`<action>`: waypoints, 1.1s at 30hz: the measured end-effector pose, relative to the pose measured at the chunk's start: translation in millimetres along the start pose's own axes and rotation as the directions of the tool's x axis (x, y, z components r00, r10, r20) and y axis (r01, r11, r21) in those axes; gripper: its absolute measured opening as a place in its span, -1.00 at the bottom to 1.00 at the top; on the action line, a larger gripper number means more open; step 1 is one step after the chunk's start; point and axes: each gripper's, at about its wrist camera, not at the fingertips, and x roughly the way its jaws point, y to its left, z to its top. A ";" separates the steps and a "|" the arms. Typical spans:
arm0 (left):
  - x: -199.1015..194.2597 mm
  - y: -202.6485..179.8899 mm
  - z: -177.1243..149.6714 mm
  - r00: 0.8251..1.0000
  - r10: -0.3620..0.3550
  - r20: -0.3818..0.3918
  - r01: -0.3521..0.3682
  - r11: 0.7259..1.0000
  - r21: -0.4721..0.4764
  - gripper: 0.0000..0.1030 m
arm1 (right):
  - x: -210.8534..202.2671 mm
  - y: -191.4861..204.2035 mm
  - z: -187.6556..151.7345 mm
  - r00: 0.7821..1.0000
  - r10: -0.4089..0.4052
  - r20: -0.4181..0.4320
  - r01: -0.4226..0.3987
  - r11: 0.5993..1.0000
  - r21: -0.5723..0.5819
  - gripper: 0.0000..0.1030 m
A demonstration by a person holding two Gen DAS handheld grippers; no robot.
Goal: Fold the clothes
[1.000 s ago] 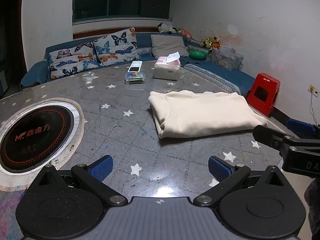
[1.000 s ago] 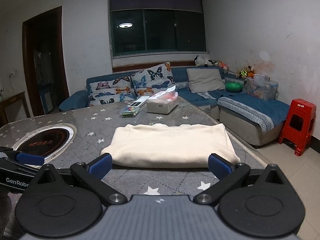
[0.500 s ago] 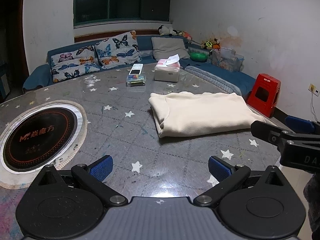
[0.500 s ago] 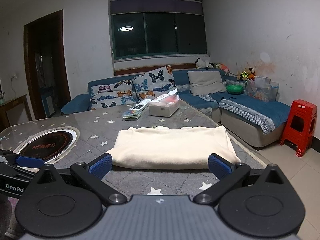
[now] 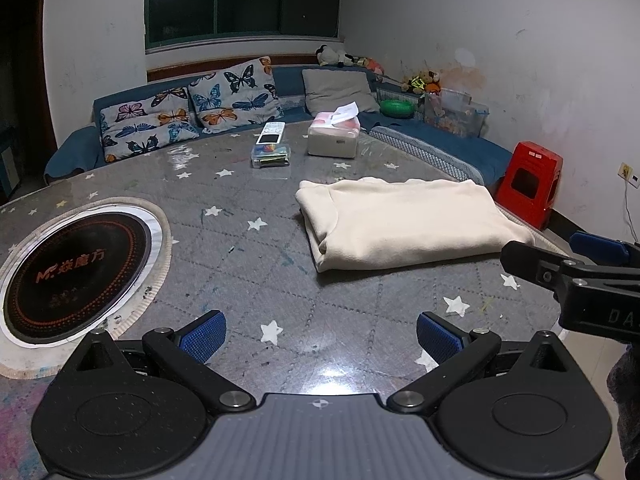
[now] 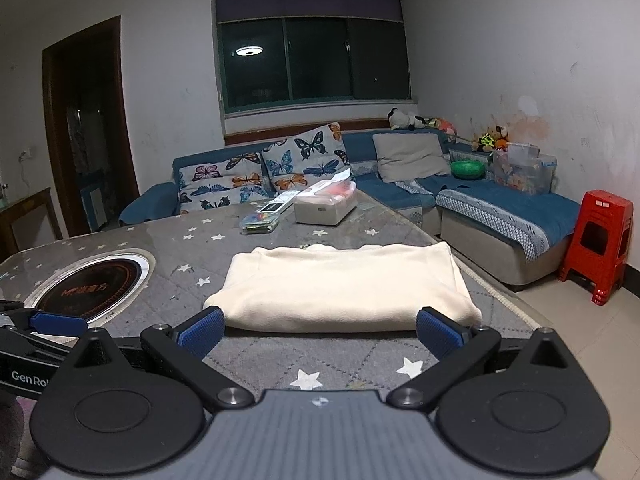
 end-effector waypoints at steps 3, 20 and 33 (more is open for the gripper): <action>2.4 0.1 0.4 1.000 -0.001 -0.005 0.001 1.000 0.000 1.00 | 3.0 -0.6 -0.3 1.000 -0.001 -0.005 0.001 1.000 0.002 1.00; 20.4 3.1 7.6 0.999 -0.003 -0.037 0.002 1.000 -0.013 1.00 | 23.2 -4.4 0.5 0.999 0.005 -0.052 -0.004 1.000 0.004 1.00; 43.0 3.8 16.6 0.998 0.007 -0.063 -0.007 1.000 -0.014 1.00 | 46.3 -12.1 -0.7 0.996 -0.005 -0.091 0.007 1.000 0.023 1.00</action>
